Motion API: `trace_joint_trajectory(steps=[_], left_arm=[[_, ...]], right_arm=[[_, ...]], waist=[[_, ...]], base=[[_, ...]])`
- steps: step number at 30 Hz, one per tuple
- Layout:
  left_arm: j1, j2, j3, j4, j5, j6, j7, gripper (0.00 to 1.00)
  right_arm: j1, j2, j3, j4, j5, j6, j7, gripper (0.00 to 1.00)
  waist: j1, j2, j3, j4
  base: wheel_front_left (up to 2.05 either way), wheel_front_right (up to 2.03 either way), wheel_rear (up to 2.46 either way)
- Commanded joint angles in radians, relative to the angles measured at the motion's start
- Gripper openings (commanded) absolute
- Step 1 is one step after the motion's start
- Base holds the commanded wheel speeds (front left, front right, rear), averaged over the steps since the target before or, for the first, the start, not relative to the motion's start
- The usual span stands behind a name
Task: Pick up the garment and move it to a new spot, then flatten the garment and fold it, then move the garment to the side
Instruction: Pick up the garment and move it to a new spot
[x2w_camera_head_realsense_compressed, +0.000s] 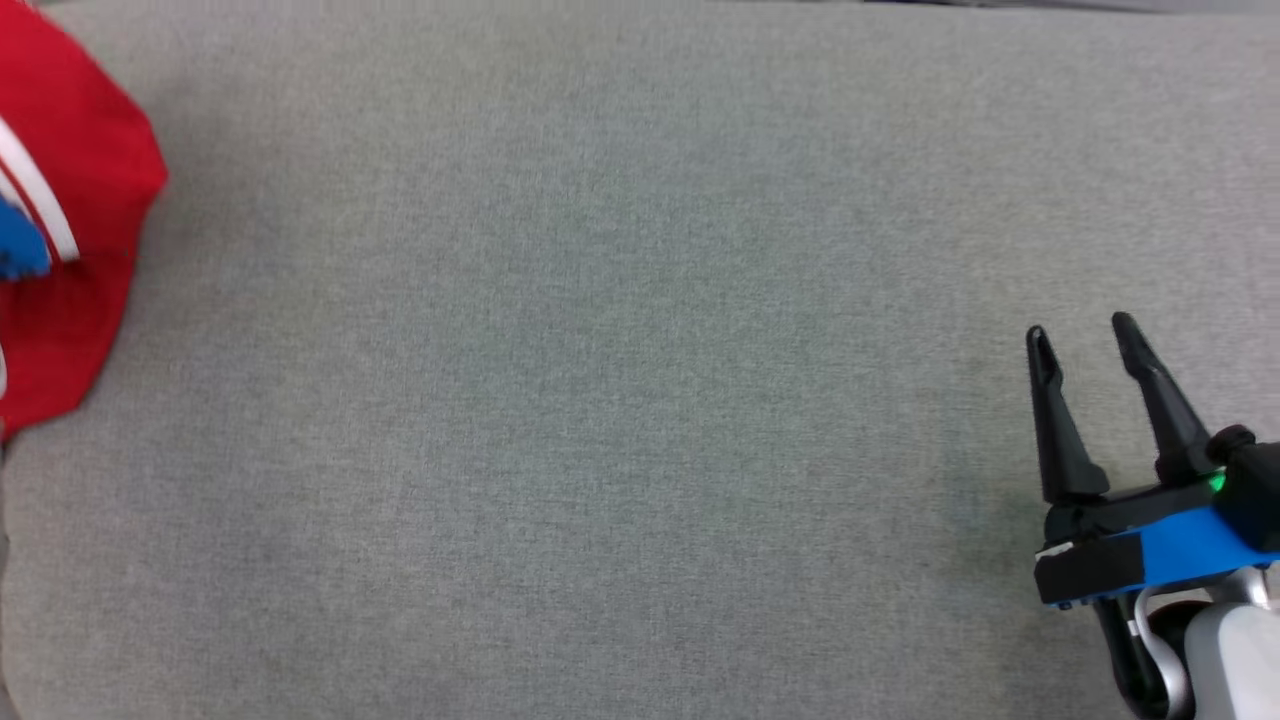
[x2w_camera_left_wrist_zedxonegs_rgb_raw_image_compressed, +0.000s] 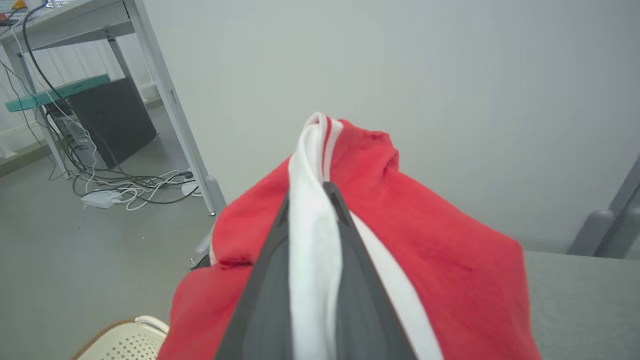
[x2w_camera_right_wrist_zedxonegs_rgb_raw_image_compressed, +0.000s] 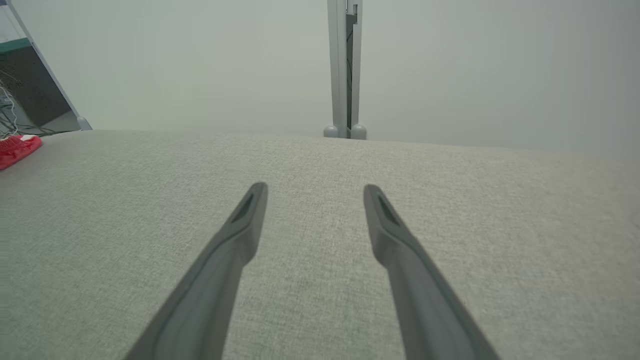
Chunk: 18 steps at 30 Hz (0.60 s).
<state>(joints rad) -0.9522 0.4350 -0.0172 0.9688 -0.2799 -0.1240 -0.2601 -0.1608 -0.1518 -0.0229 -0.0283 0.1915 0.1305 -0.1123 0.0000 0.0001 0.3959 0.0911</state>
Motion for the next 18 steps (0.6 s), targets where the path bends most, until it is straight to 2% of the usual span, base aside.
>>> trace_joint_trajectory(steps=[1,9,18], left_arm=[[-0.028,0.0,-0.006,-0.046,0.009,-0.005,-0.006,0.0],[-0.078,-0.054,-0.099,-0.344,0.024,-0.009,0.012,0.0],[-0.103,-0.162,-0.315,-0.616,-0.006,-0.006,0.148,0.0]], right_arm=[[0.004,0.006,0.003,0.011,0.009,0.0,-0.01,1.0],[0.012,0.045,0.029,0.1,0.032,0.0,-0.063,1.0],[0.016,0.076,0.049,0.177,0.056,0.0,-0.122,1.0]], waist=[[0.0,-0.0001,-0.026,-0.021],[0.0,-0.0001,-0.113,-0.112],[0.0,-0.0001,-0.161,-0.263]], base=[[0.0,0.0,0.0],[0.0,0.0,0.0],[0.0,0.0,0.0]])
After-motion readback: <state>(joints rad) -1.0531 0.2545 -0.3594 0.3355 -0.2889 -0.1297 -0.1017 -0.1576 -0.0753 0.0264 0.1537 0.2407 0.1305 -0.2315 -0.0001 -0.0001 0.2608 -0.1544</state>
